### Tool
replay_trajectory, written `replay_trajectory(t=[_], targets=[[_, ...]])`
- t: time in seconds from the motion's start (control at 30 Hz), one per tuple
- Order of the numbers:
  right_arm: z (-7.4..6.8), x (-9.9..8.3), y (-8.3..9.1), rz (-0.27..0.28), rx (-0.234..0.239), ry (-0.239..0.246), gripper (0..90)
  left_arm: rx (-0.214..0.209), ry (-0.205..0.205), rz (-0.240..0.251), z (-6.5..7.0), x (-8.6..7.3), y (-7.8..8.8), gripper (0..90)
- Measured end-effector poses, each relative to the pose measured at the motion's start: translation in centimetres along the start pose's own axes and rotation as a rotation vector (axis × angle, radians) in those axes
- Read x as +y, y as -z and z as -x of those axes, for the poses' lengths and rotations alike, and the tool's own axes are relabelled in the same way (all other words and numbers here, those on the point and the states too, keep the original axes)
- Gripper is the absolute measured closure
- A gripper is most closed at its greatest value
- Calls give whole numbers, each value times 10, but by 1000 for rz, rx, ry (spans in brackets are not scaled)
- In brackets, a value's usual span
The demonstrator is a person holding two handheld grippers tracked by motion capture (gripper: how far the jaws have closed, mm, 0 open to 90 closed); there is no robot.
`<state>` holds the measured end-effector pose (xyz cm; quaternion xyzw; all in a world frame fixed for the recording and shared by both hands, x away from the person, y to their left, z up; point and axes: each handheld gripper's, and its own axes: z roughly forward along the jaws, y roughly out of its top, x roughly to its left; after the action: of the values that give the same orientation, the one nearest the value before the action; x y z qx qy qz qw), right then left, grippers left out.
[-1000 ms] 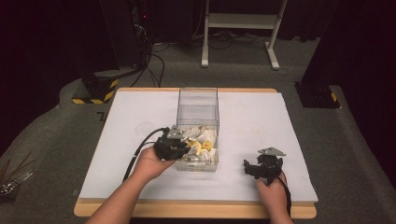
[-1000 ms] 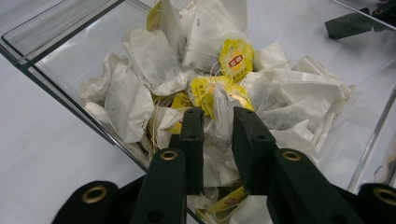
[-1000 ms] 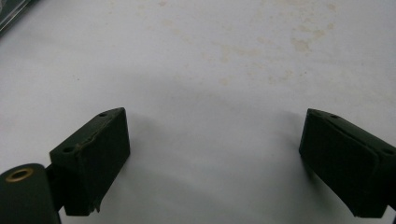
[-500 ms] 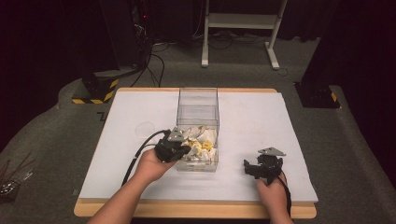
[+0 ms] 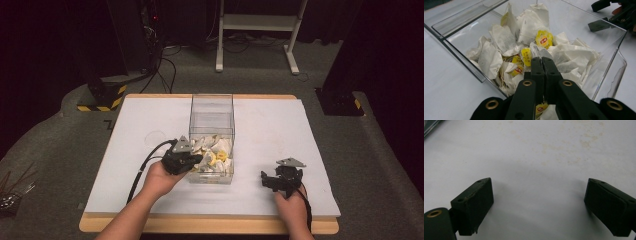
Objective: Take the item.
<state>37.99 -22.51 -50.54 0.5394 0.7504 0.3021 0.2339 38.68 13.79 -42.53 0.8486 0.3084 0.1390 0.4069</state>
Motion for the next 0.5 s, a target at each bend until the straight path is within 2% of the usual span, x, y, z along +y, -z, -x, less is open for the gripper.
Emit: replay_trajectory(t=[0.5], targets=[[0,0,0,0,0,0,84,38,17,107,-5,-5,16,884]])
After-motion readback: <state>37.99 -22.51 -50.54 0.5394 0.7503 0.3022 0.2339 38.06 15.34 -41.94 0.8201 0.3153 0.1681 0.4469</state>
